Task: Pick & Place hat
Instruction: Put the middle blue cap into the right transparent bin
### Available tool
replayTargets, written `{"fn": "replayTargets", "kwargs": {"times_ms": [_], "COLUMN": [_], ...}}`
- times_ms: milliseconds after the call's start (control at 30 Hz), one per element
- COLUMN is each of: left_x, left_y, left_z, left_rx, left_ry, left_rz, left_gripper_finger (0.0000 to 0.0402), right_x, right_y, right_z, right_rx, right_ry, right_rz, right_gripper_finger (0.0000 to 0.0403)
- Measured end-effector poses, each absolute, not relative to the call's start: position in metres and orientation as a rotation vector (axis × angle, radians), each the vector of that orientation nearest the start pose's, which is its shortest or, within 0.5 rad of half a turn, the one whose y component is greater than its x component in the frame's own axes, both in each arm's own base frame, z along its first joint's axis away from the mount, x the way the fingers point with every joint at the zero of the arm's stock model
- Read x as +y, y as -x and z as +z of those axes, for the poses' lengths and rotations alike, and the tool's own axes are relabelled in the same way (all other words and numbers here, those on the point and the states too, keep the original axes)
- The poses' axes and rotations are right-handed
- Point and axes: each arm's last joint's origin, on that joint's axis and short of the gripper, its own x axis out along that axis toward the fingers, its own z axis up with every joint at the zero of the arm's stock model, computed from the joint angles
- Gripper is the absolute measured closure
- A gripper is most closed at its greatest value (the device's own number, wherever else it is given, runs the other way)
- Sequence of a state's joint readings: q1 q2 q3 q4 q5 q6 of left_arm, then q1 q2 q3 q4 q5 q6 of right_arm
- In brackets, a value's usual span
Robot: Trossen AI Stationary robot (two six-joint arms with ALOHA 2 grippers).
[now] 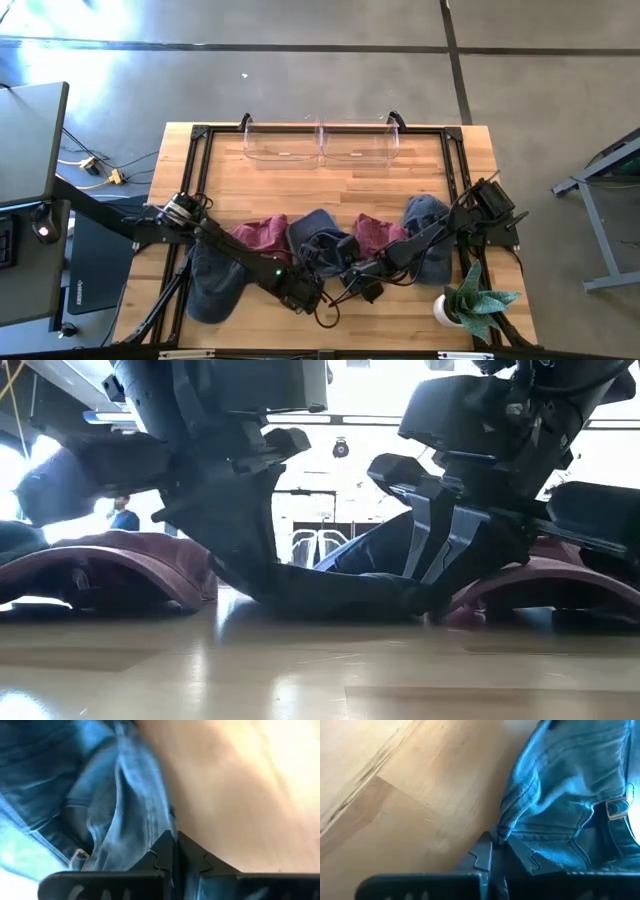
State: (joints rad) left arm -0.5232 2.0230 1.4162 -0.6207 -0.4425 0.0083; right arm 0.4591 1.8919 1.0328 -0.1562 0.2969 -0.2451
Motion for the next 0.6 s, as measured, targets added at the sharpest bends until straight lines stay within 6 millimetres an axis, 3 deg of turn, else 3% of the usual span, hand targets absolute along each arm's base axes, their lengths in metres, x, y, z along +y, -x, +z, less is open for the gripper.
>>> {"fn": "replayTargets", "kwargs": {"times_ms": [100,200,367,600], "left_x": [-0.191,-0.187,-0.175,-0.172], "left_y": [-0.354,-0.356,-0.363,-0.364], "left_z": [0.162,0.161,0.162,0.174], "left_rx": [1.098,1.096,1.101,1.180], "left_ry": [-0.573,-0.598,-0.562,-0.529], "left_rz": [-0.111,-0.093,-0.085,-0.114], "left_gripper_finger": [0.0396,0.0396,0.0386,0.0283], "right_x": [0.153,0.155,0.153,0.150], "right_y": [-0.326,-0.326,-0.326,-0.326], "right_z": [0.127,0.127,0.127,0.132], "right_rx": [0.927,0.922,0.925,0.904], "right_ry": [0.574,0.546,0.574,0.622], "right_rz": [0.316,0.367,0.316,0.200], "right_gripper_finger": [0.0367,0.0380,0.0387,0.0383]}}
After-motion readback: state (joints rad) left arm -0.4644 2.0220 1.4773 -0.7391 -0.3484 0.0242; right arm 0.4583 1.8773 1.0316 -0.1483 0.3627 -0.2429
